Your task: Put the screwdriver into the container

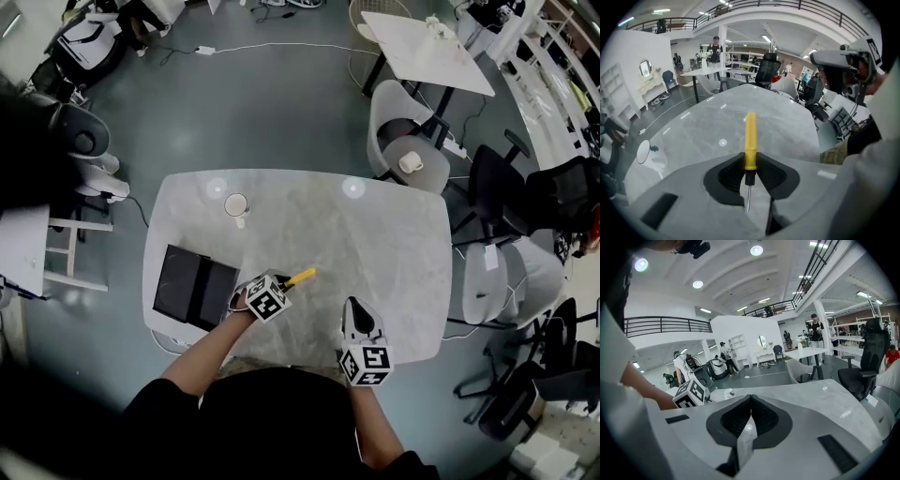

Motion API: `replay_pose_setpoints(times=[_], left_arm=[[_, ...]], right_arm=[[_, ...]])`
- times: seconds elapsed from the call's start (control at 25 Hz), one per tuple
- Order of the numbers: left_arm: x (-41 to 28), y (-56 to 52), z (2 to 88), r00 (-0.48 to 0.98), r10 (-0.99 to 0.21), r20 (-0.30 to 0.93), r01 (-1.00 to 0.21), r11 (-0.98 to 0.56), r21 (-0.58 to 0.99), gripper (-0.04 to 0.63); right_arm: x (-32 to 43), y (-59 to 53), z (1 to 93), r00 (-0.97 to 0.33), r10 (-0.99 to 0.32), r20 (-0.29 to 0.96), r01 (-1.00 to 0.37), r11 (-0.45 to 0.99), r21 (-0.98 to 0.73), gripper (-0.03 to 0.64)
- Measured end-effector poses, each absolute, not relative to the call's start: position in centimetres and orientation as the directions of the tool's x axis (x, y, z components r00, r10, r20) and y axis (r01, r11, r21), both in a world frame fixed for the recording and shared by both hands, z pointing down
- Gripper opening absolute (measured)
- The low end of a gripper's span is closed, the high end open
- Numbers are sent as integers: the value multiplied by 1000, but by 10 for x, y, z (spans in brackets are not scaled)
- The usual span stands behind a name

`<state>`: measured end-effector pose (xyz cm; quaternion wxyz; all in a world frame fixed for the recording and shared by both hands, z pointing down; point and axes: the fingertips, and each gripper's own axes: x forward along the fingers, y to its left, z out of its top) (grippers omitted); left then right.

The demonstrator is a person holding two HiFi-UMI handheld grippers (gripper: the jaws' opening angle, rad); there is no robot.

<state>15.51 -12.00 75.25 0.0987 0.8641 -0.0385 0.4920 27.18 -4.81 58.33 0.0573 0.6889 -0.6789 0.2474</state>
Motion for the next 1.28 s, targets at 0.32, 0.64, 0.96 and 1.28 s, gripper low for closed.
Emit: replay_pose_setpoints(times=[0.32, 0.64, 0.96, 1.28], left_arm=[[67, -147, 741, 507, -61, 860, -378, -912, 159, 87], [-13, -166, 738, 512, -148, 846, -540, -821, 183, 87], [-62, -180, 731, 478, -225, 849, -638, -753, 159, 87], [-101, -181, 736, 469, -238, 850, -664, -730, 162, 87]], right_arm=[[218, -69, 573, -124, -907, 403, -968, 22, -249, 11], [161, -98, 563, -227, -894, 387, -957, 130, -260, 11], [119, -125, 559, -312, -869, 383, -942, 229, -247, 11], [76, -135, 567, -351, -843, 407, -931, 266, -251, 11]])
